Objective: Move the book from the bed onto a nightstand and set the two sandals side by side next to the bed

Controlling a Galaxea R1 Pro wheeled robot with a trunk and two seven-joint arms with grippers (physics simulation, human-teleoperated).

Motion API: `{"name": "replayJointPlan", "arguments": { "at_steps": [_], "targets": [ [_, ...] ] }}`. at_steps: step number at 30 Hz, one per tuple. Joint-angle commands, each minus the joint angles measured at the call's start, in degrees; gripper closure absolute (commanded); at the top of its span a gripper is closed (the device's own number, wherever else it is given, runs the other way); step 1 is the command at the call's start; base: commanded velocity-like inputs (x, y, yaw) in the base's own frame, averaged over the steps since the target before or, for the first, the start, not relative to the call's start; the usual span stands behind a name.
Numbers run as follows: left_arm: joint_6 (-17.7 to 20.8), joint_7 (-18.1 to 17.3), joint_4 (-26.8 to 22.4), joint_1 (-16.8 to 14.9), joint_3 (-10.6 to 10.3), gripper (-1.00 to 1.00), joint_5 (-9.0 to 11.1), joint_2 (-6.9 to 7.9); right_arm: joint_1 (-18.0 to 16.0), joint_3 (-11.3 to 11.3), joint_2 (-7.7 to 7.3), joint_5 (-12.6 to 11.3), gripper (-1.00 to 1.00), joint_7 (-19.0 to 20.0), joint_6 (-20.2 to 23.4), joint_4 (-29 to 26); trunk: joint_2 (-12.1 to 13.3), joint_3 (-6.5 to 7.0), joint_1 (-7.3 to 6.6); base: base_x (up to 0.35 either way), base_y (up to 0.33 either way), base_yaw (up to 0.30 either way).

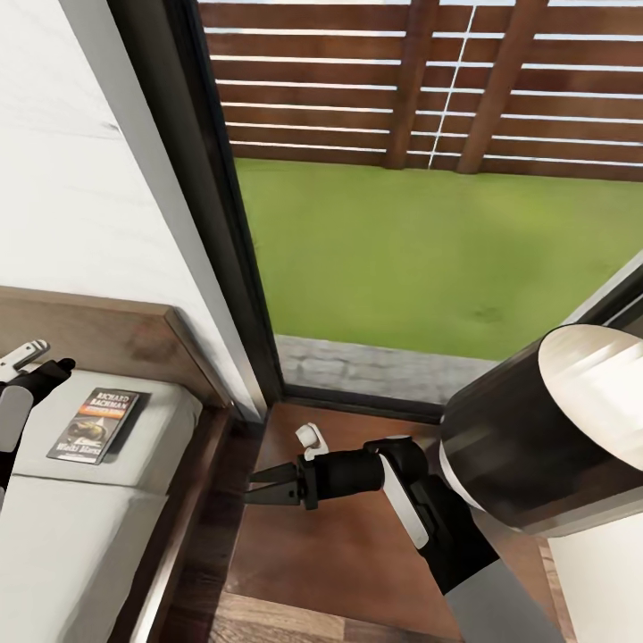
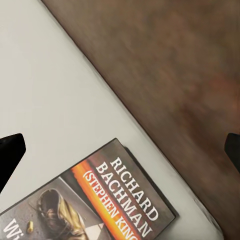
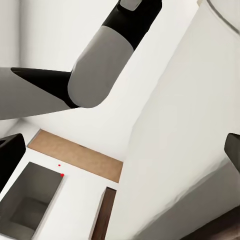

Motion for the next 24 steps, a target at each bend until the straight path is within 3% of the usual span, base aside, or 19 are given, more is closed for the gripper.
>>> {"name": "replayJointPlan", "arguments": {
  "at_steps": [1,12,24],
  "targets": [
    [0.2,0.4,-0.1,0.0,0.0,-1.00,0.6,0.02,0.0,0.0,0.00,-0.2,-1.00,0.0,0.4,0.0,0.0,-0.04,0.00,0.000,0.000,0.000],
    [0.2,0.4,0.0,0.0,0.1,-1.00,0.6,0.02,0.0,0.0,0.00,-0.2,-1.00,0.0,0.4,0.0,0.0,-0.04,0.00,0.000,0.000,0.000],
    [0.1,0.3,0.2,0.0,0.1,-1.00,0.6,0.02,0.0,0.0,0.00,-0.2,-1.00,0.0,0.4,0.0,-4.0,-1.83,2.19,0.000,0.000,0.000]
  ]
}}
